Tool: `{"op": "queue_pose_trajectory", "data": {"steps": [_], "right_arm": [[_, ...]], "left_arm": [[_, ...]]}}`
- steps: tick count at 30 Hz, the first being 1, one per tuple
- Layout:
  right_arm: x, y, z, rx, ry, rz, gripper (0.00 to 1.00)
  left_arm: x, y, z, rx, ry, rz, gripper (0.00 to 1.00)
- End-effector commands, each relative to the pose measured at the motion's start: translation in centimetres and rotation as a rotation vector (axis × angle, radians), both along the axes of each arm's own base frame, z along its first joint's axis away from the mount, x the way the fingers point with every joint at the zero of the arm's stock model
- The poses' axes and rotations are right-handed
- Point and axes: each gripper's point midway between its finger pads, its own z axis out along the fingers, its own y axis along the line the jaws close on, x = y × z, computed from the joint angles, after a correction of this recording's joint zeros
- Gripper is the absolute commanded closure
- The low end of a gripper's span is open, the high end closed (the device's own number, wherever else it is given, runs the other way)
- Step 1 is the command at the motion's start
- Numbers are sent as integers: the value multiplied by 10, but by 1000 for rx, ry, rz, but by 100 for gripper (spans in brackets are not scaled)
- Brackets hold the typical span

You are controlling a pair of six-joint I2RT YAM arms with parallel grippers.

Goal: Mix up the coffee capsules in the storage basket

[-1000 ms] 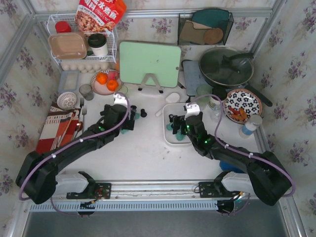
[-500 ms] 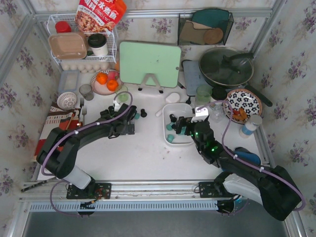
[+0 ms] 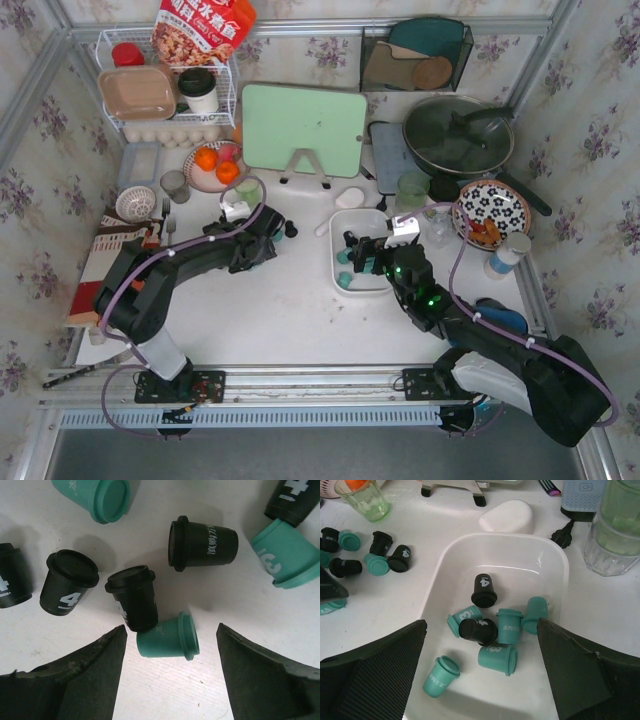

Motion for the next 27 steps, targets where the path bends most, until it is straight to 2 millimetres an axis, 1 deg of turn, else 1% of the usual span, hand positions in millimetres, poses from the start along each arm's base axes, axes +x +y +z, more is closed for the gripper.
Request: {"op": "queue_pose_trajectory", "data": {"steps": [1,4,6,10,13,16,19,21,23,25,27], "right_arm": [[0,9,10,28,-28,38,0],[0,9,10,29,-29,39,3],[0,9,11,32,-32,43,5],[-1,9,12,35,-37,46,8],[-1,9,12,37,-38,46,10],[-2,8,14,40,-43,43,11],[-2,8,16,46,-49,44,11],[-3,9,18,54,-56,53,11],[-5,12,20,61,-60,71,11],[-7,16,23,76,-60,96,11],[-12,27,34,106,-59,157,11]], "left_arm": [[1,5,-6,21,7,67,26],[0,4,-9,17,13,71,30],[-1,5,-10,21,14,72,35],[-3,5,-12,16,13,67,50],[-3,1,-10,3,4,44,52],[0,-10,2,-28,-22,-34,51],[6,-33,21,-78,-78,-182,49],[7,-57,37,-114,-131,-336,48],[8,-82,58,-127,-214,-497,48],[4,-101,76,-85,-293,-679,47],[-4,-118,96,-55,-367,-826,47]]}}
